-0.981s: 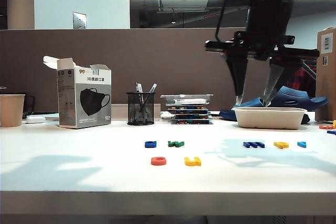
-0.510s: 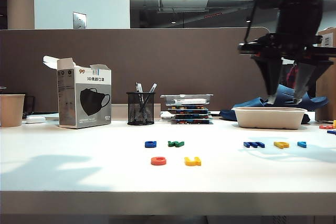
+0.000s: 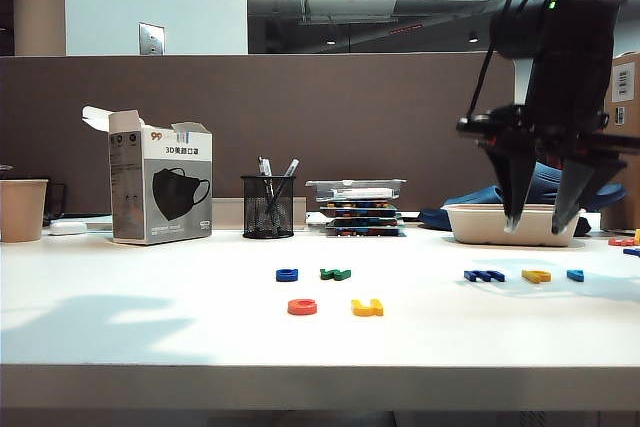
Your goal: Select the appropriate letters from the row of letter magnets placed on the table to arrange into the word "cup".
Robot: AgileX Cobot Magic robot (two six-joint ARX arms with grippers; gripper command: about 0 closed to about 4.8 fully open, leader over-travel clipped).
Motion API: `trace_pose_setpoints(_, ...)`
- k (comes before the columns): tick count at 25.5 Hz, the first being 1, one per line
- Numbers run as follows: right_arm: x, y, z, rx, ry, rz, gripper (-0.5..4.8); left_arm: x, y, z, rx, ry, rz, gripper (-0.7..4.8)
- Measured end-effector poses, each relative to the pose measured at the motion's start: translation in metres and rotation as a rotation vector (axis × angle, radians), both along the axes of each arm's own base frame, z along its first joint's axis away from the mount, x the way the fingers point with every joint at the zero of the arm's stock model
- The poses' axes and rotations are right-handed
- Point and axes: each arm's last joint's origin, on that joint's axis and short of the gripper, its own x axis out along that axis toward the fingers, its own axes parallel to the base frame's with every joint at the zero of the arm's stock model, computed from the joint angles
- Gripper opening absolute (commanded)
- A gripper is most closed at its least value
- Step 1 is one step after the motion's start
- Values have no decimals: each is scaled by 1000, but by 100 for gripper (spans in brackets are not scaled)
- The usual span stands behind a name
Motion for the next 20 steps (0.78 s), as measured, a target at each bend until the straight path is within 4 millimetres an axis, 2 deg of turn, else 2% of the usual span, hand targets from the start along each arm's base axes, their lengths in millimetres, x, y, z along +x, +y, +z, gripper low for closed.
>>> trace_pose_setpoints(8,11,3,-25,-8,33,-1,225,0,0,0,0,0,0,-5)
trace_pose_setpoints(20,16,0,-27,-25,4,12,225,0,0,0,0,0,0,-5)
